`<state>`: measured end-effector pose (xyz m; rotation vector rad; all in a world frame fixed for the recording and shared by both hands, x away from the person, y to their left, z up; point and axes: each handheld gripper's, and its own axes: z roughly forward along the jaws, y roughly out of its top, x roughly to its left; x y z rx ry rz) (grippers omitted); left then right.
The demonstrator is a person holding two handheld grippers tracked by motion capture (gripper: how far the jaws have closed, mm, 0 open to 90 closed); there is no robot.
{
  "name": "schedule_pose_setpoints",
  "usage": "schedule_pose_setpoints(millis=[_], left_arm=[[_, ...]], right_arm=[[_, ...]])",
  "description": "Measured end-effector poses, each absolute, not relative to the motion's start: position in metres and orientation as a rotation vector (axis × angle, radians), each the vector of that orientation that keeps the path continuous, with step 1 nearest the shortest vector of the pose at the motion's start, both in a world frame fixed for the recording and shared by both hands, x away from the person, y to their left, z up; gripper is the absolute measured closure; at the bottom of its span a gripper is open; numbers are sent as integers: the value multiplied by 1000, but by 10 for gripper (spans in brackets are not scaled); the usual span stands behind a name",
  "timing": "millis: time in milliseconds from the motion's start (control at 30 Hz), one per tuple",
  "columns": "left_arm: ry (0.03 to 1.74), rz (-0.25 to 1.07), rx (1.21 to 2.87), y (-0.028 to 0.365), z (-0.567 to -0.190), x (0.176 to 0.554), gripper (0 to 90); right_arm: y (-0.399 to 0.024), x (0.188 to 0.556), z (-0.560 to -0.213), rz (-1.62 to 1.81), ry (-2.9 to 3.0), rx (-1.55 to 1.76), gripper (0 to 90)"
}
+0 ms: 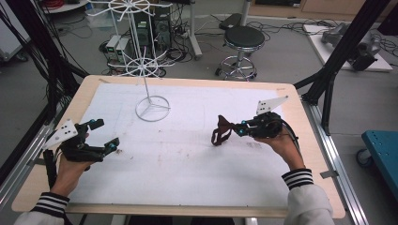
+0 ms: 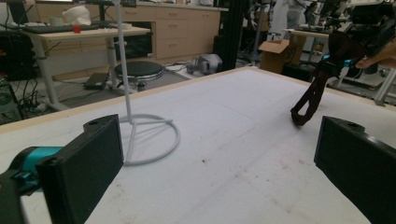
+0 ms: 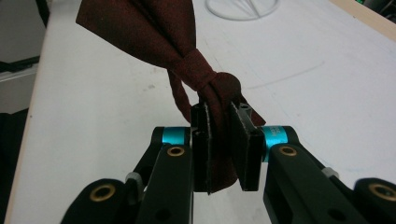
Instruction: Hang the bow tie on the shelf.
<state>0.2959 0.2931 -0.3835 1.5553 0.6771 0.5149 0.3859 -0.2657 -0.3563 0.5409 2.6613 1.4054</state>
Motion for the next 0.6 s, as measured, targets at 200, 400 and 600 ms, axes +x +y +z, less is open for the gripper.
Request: schedule_pose_setpoints(millis=[200, 400, 600], left_arm=[[644, 474, 1591, 285, -372, 299, 17], [608, 429, 1617, 275, -359, 303, 17], [565, 403, 1652, 264, -352, 307, 17]], right_arm=[[-252, 384, -351, 1468, 2638, 509, 797], [-234, 383, -345, 1474, 2629, 481, 797], [-217, 383, -342, 1464, 2618, 465, 797]])
